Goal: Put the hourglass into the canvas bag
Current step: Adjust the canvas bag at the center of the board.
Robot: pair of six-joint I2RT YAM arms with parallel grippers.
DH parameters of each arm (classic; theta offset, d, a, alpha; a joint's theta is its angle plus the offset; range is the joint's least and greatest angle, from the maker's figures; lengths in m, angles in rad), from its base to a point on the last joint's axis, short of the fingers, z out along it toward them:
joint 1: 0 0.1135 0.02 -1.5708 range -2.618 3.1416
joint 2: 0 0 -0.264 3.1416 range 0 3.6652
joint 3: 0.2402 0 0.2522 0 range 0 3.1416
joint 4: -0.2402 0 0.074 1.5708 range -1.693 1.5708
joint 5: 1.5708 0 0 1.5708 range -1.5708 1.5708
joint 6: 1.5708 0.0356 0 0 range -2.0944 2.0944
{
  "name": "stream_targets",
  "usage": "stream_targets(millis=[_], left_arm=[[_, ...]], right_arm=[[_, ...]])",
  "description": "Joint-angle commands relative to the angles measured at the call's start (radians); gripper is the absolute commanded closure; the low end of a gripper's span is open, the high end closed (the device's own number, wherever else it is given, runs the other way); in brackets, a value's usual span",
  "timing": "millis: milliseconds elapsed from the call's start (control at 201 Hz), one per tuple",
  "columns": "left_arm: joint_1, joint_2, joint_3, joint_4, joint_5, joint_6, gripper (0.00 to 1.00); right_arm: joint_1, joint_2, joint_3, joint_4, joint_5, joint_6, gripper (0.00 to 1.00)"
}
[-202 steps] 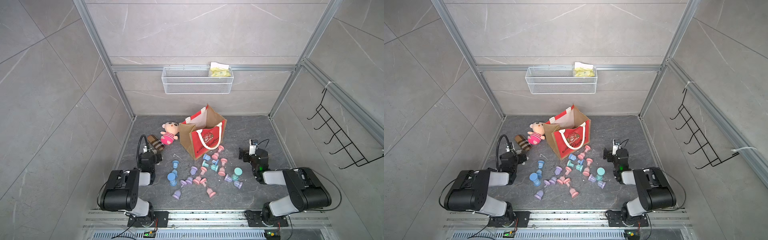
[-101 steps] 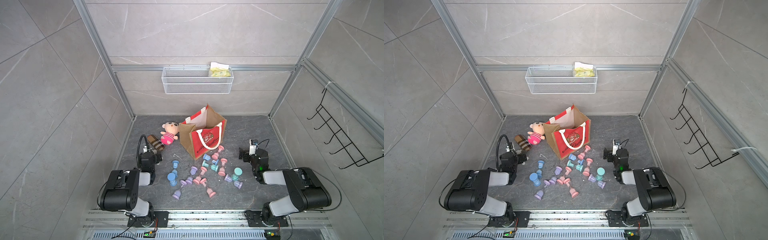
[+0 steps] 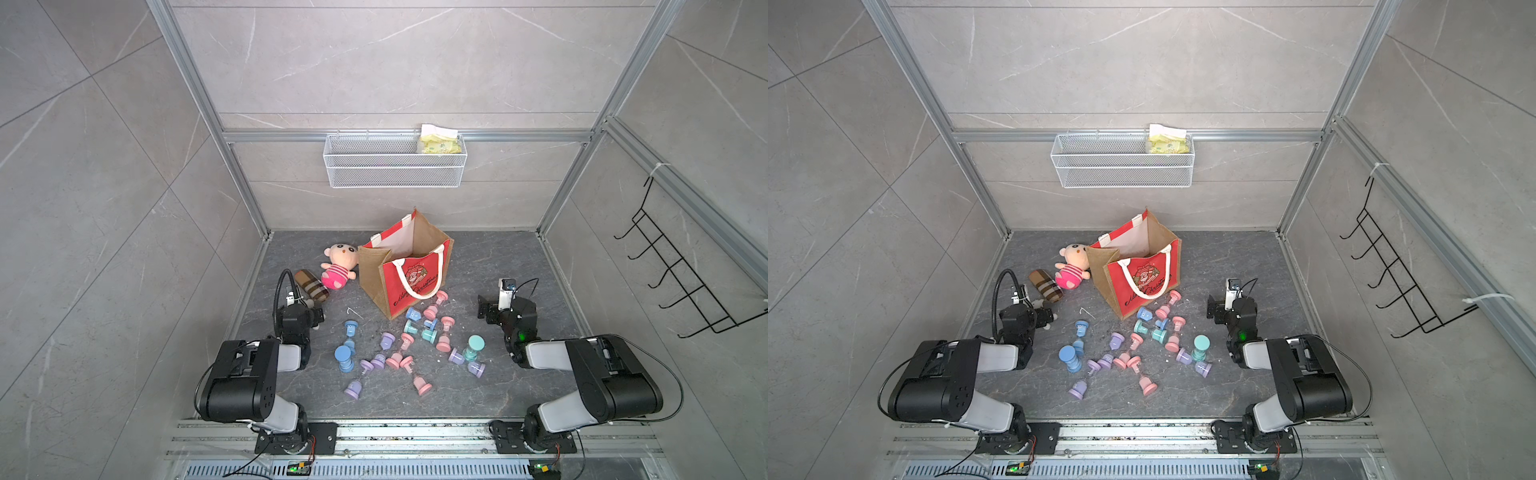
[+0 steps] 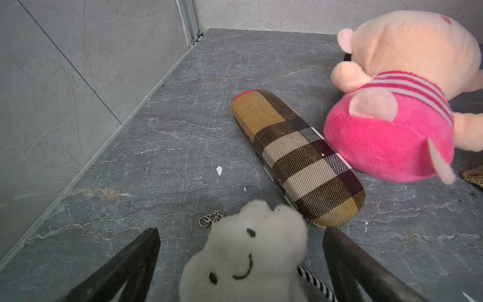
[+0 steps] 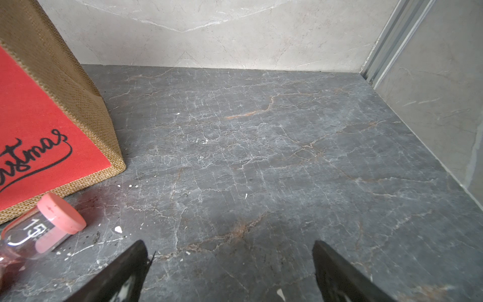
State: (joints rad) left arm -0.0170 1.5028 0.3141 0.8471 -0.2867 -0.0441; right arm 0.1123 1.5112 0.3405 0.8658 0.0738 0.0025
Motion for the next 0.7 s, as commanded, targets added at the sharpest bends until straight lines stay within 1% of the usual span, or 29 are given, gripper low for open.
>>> stream_targets(millis=[0,90,134,194,249,353,443,557,697], left_arm=[[0.004,0.001,0.021,0.060,-0.009,0.020,0.00],[0.003,-0.015,0.019,0.062,-0.022,0.023,0.00],[0.003,-0.058,0.027,0.009,-0.014,0.022,0.00],[0.003,-0.140,0.067,-0.134,0.002,0.025,0.00],[0.003,-0.210,0.102,-0.245,0.014,0.027,0.00],[0.003,-0.353,0.133,-0.357,0.060,0.004,0.00],[0.004,-0.452,0.164,-0.431,0.092,-0.051,0.00],[0.003,-0.522,0.255,-0.580,0.144,-0.141,0.00],[0.004,-0.592,0.359,-0.725,0.152,-0.329,0.00]], right_arm=[[-0.002,0.005,0.022,0.016,0.005,-0.015,0.01],[-0.003,-0.018,0.027,-0.012,0.016,-0.009,0.01],[-0.003,-0.043,0.034,-0.052,0.015,-0.009,0.01],[-0.003,-0.081,0.040,-0.093,0.017,-0.009,0.01],[-0.003,-0.123,0.063,-0.184,0.020,0.000,0.01],[-0.002,-0.198,0.151,-0.397,0.025,0.029,0.01],[-0.002,-0.260,0.229,-0.547,0.012,0.057,0.01],[-0.003,-0.335,0.344,-0.730,0.001,0.093,0.01],[-0.008,-0.403,0.462,-0.942,0.102,0.257,0.01]])
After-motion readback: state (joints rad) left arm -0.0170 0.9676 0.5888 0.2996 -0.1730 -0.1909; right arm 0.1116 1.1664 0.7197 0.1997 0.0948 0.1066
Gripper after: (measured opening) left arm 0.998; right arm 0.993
